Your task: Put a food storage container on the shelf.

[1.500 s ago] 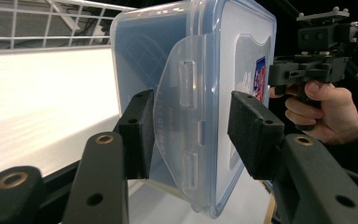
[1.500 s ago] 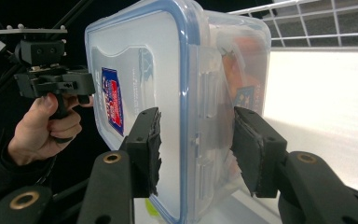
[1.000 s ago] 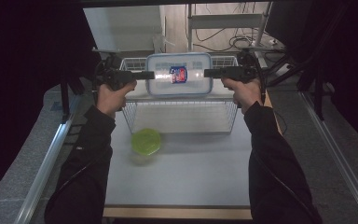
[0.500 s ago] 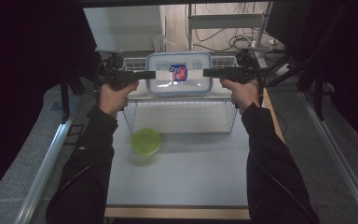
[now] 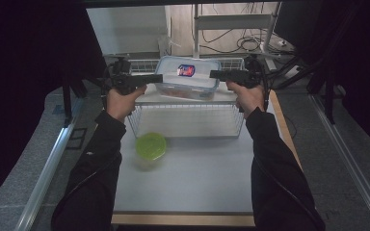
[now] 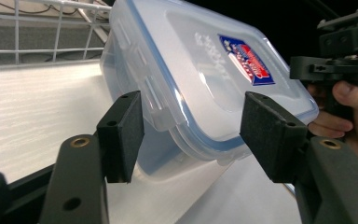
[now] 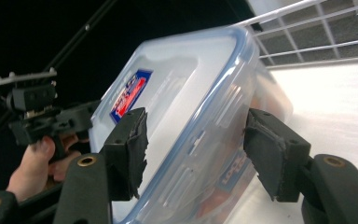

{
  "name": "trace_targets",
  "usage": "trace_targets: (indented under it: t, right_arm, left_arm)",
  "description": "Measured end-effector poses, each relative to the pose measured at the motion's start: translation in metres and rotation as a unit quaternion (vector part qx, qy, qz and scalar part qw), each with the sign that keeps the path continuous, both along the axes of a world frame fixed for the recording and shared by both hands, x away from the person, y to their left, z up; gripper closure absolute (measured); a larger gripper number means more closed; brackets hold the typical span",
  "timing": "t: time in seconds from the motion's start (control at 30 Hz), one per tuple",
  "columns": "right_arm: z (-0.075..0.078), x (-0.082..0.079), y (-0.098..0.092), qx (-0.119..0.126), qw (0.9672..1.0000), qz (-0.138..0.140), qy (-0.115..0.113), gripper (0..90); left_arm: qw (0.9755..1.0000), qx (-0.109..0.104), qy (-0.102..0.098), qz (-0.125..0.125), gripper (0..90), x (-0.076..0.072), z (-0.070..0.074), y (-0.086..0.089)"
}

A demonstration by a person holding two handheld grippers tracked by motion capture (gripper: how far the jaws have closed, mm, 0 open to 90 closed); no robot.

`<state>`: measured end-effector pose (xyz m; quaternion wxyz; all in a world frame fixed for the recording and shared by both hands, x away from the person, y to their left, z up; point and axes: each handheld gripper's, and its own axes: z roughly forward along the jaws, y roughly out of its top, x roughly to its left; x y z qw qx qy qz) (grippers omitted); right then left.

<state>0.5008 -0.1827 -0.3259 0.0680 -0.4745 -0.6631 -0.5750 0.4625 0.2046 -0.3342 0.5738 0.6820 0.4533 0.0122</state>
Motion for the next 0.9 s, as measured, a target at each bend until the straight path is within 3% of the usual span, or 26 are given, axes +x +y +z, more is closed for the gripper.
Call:
trace_targets:
  t: [0.1,0.2,0.37,0.43,0.53,0.6,0.67,0.7,0.73,0.83,0.9]
  right_arm:
    - [0.000,0.000,-0.002,-0.009,0.9998,-0.015,-0.013,45.0]
    - [0.007,-0.004,-0.004,-0.036,0.9983,-0.027,-0.038,46.5]
    - [0.019,-0.025,-0.007,-0.086,0.9916,-0.022,-0.095,58.6]
    - [0.022,-0.038,-0.007,-0.112,0.9866,-0.017,-0.117,66.5]
    - [0.020,-0.058,-0.006,-0.139,0.9793,-0.015,-0.147,79.4]
    - [0.016,-0.069,-0.003,-0.156,0.9748,-0.008,-0.160,87.8]
    - [0.009,-0.078,0.002,-0.168,0.9717,0.003,-0.166,89.7]
    - [0.009,-0.078,0.002,-0.168,0.9717,0.003,-0.166,89.7]
    - [0.002,-0.082,0.011,-0.178,0.9697,0.022,-0.166,89.8]
    - [-0.004,-0.083,0.025,-0.196,0.9659,0.038,-0.165,89.9]
    - [-0.006,-0.081,0.030,-0.213,0.9616,0.034,-0.170,89.9]
  left_arm:
    - [0.9999,0.003,-0.010,-0.002,36.0,-0.003,0.000,0.001]
    - [0.9997,0.012,-0.023,0.003,31.9,-0.008,0.002,0.003]
    - [0.9976,0.031,-0.062,0.005,32.9,-0.027,0.007,0.009]
    - [0.9957,0.042,-0.082,0.005,38.0,-0.038,0.007,0.011]
    - [0.9909,0.079,-0.109,0.006,52.2,-0.054,0.005,0.010]
    - [0.9883,0.103,-0.112,0.007,65.0,-0.060,0.002,0.009]
    - [0.9866,0.120,-0.111,0.004,75.2,-0.062,-0.002,0.006]
    - [0.9866,0.120,-0.111,0.004,80.5,-0.062,-0.002,0.006]
    - [0.9869,0.122,-0.105,0.003,83.0,-0.060,-0.007,0.001]
    - [0.9871,0.122,-0.104,0.001,84.9,-0.057,-0.011,-0.007]
    - [0.9866,0.126,-0.104,0.001,84.8,-0.056,-0.012,-0.012]
